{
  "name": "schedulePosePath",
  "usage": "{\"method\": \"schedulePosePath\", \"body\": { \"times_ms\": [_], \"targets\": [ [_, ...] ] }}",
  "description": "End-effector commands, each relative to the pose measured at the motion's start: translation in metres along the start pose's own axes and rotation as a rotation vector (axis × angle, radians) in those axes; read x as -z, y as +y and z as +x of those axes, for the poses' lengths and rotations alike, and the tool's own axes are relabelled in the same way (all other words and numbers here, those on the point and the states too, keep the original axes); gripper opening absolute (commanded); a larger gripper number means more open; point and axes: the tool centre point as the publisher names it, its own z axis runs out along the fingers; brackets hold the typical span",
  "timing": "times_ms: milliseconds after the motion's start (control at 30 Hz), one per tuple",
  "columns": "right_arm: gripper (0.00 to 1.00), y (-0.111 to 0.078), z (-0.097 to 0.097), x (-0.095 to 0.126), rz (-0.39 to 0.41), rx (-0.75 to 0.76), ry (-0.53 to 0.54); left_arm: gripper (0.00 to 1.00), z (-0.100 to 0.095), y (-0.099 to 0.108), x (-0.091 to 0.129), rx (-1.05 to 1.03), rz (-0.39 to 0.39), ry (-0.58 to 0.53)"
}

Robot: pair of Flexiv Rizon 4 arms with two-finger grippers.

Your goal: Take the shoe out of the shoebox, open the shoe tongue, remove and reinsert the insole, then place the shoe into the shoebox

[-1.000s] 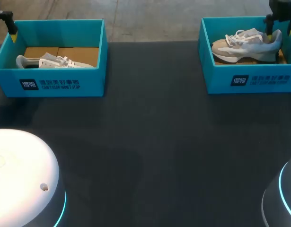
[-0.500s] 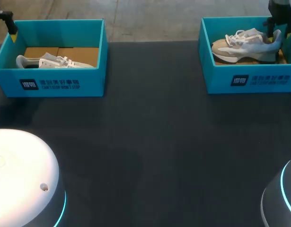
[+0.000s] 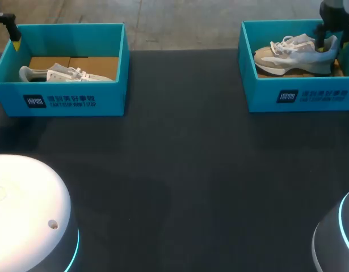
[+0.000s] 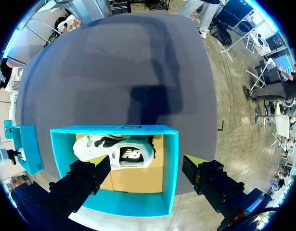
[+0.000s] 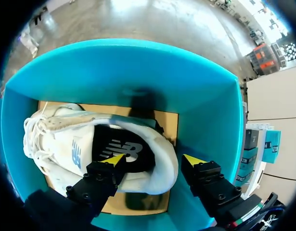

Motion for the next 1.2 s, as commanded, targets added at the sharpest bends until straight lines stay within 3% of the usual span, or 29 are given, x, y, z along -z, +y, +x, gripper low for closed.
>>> {"method": "schedulePosePath", "body": {
  "times_ms": [33,1200],
  "targets": [
    [0.73,0.009,-0.001,-0.004,0.024,0.0,0.005,1.0,0.0,0.0,0.001,-0.001,0.0,0.003],
    [0.71,0.006,0.0,-0.021,0.07,-0.017,0.037,1.0,0.0,0.0,0.001,-0.001,0.0,0.003]
  ]
}}
